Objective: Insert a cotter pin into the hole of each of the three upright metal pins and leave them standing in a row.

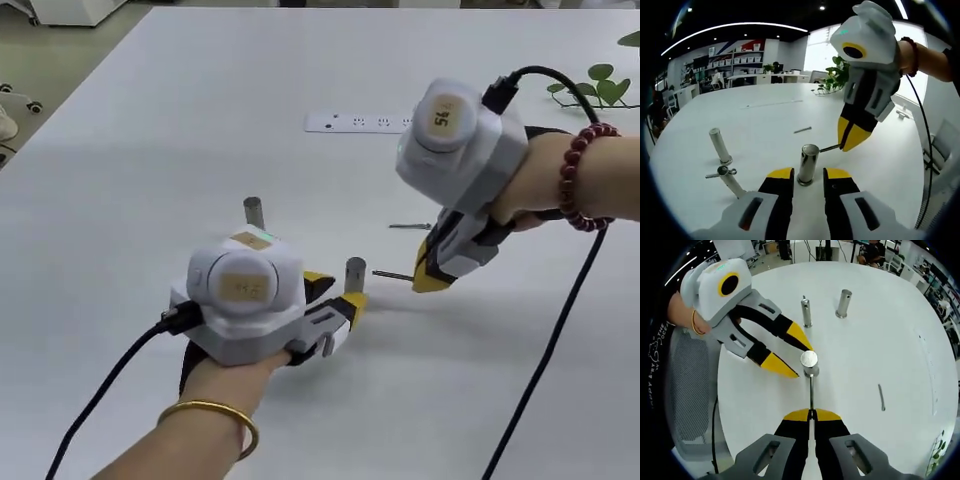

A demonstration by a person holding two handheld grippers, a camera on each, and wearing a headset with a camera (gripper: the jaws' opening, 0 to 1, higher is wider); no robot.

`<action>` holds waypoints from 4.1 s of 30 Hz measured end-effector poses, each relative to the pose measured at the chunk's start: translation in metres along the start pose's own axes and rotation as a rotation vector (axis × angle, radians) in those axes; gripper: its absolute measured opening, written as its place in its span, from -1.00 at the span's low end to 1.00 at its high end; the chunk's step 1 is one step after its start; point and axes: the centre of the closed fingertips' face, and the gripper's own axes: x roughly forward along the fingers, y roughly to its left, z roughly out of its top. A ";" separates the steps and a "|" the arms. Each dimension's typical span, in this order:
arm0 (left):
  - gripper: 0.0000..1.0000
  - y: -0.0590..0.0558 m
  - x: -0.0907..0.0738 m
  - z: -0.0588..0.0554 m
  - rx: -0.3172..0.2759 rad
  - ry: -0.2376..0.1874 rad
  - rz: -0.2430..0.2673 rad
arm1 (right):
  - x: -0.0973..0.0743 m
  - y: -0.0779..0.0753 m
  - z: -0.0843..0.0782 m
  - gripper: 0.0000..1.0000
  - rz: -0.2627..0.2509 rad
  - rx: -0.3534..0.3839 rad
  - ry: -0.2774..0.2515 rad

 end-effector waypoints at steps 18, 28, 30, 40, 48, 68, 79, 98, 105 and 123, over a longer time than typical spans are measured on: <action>-0.69 0.002 0.019 -0.007 -0.046 0.001 0.023 | 0.002 -0.002 0.006 -1.00 0.011 -0.017 -0.003; -0.78 0.003 0.020 -0.008 0.002 -0.002 0.042 | 0.000 -0.002 0.008 -1.00 0.007 -0.029 -0.001; -0.78 0.004 0.020 -0.008 0.009 0.000 0.047 | -0.001 -0.002 0.009 -1.00 0.007 -0.028 -0.003; -0.79 0.005 0.022 -0.008 0.025 0.004 0.056 | -0.002 0.000 0.014 -1.00 0.009 -0.042 0.000; -0.80 0.005 0.022 -0.008 0.044 0.005 0.058 | -0.001 -0.002 0.020 -1.00 -0.005 -0.089 0.012; -0.81 0.005 0.021 -0.008 0.049 0.000 0.072 | 0.002 0.000 0.035 -1.00 -0.009 -0.080 -0.026; -0.80 0.005 0.022 -0.007 0.036 -0.002 0.079 | 0.005 -0.002 0.044 -1.00 -0.011 -0.058 -0.057; -0.80 0.005 0.022 -0.008 0.033 -0.002 0.081 | -0.005 -0.005 0.040 -0.90 -0.039 0.013 -0.149; -0.80 0.005 0.021 -0.008 0.029 -0.003 0.084 | -0.002 -0.003 0.041 -1.00 -0.034 0.011 -0.159; -0.80 0.006 0.022 -0.008 0.027 -0.004 0.086 | 0.002 -0.003 0.051 -1.00 -0.041 0.011 -0.175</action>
